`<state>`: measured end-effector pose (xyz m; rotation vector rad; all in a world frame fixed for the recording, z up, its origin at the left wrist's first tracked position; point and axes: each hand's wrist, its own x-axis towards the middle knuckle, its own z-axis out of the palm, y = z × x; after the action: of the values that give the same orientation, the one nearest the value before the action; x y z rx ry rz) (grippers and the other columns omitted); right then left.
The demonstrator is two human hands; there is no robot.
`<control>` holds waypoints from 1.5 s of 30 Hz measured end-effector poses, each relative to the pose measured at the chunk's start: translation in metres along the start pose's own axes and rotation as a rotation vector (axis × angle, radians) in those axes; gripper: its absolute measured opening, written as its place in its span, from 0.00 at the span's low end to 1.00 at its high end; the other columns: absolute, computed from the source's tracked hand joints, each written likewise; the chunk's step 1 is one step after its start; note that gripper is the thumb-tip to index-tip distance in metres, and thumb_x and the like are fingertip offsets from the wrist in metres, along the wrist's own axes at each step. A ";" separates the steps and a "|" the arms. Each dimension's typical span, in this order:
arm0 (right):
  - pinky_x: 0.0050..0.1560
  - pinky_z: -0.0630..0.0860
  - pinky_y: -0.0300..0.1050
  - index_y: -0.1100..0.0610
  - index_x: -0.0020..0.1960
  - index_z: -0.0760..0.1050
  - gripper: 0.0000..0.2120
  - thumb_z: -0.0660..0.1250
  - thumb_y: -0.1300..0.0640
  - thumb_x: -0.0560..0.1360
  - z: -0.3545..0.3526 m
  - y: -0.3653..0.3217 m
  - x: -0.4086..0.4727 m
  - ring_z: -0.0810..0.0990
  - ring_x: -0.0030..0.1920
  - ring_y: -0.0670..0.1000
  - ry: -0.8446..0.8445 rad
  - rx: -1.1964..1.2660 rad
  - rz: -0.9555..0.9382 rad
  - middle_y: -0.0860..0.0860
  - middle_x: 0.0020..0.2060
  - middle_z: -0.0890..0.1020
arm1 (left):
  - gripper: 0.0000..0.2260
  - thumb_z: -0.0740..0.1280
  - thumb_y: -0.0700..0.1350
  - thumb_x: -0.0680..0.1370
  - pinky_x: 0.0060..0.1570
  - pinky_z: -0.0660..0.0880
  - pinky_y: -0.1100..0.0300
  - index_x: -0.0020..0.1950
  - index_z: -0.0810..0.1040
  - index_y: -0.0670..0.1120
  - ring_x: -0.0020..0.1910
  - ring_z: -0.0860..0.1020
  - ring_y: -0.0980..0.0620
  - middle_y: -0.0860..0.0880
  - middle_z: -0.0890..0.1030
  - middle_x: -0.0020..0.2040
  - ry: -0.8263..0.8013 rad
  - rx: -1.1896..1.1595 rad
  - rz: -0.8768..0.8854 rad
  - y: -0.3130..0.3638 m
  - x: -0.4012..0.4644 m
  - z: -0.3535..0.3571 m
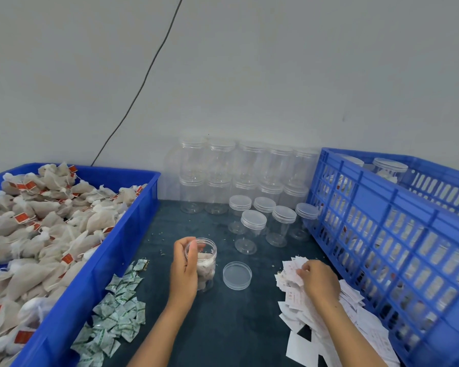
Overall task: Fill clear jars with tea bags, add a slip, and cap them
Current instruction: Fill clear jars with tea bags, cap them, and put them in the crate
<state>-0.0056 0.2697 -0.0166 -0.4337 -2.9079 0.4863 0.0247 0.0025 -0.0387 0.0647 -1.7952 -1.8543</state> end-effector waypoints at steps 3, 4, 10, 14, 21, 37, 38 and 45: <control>0.44 0.77 0.46 0.59 0.49 0.81 0.07 0.64 0.60 0.78 -0.001 0.002 0.004 0.81 0.45 0.52 0.017 -0.033 -0.019 0.54 0.47 0.83 | 0.20 0.55 0.64 0.75 0.44 0.69 0.71 0.57 0.70 0.52 0.47 0.78 0.64 0.56 0.79 0.50 0.033 0.050 0.041 -0.002 -0.006 0.003; 0.45 0.77 0.47 0.59 0.51 0.81 0.07 0.66 0.59 0.77 -0.001 0.002 0.005 0.81 0.47 0.52 -0.004 -0.005 -0.029 0.54 0.49 0.83 | 0.23 0.54 0.66 0.73 0.44 0.69 0.73 0.59 0.68 0.51 0.48 0.77 0.66 0.55 0.78 0.52 0.031 0.060 0.054 -0.004 -0.007 0.003; 0.60 0.71 0.47 0.53 0.63 0.76 0.24 0.74 0.46 0.71 0.003 0.007 0.016 0.73 0.63 0.54 -0.135 0.044 -0.104 0.53 0.64 0.73 | 0.30 0.59 0.68 0.69 0.46 0.68 0.77 0.66 0.61 0.54 0.51 0.77 0.67 0.52 0.78 0.56 -0.042 0.050 0.065 -0.010 -0.008 -0.001; 0.58 0.72 0.44 0.55 0.61 0.77 0.23 0.77 0.50 0.69 0.004 0.005 0.024 0.76 0.60 0.53 -0.169 0.089 -0.101 0.54 0.62 0.74 | 0.32 0.75 0.55 0.67 0.48 0.70 0.76 0.64 0.60 0.60 0.50 0.78 0.63 0.55 0.77 0.56 -0.106 0.048 0.078 -0.015 -0.006 -0.002; 0.49 0.74 0.41 0.57 0.48 0.80 0.08 0.73 0.66 0.72 0.005 0.008 0.030 0.77 0.48 0.48 -0.110 0.142 -0.085 0.54 0.53 0.81 | 0.41 0.80 0.56 0.56 0.47 0.72 0.73 0.61 0.60 0.68 0.50 0.79 0.60 0.58 0.79 0.52 -0.122 0.077 0.040 -0.022 -0.004 -0.004; 0.41 0.75 0.31 0.60 0.38 0.81 0.07 0.73 0.70 0.69 -0.050 -0.082 -0.019 0.81 0.37 0.42 0.271 0.570 -0.591 0.44 0.35 0.81 | 0.32 0.84 0.45 0.59 0.46 0.75 0.66 0.53 0.67 0.58 0.48 0.79 0.61 0.60 0.80 0.49 -0.118 0.249 0.067 -0.016 -0.011 -0.004; 0.41 0.75 0.29 0.58 0.38 0.81 0.08 0.75 0.69 0.67 -0.051 -0.094 -0.027 0.81 0.38 0.40 0.269 0.639 -0.635 0.42 0.35 0.82 | 0.32 0.83 0.46 0.59 0.47 0.76 0.63 0.53 0.68 0.59 0.49 0.79 0.60 0.61 0.80 0.49 -0.119 0.261 0.076 -0.015 -0.012 -0.004; 0.40 0.75 0.32 0.54 0.36 0.80 0.08 0.75 0.66 0.66 -0.022 -0.139 -0.060 0.78 0.38 0.43 0.350 0.630 -0.900 0.43 0.33 0.80 | 0.31 0.81 0.52 0.60 0.44 0.77 0.60 0.54 0.67 0.63 0.47 0.80 0.59 0.61 0.81 0.50 -0.116 0.295 0.104 -0.007 -0.014 -0.004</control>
<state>0.0197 0.1317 0.0445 0.7526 -2.1213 0.9570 0.0358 0.0045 -0.0504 -0.0279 -2.0992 -1.5383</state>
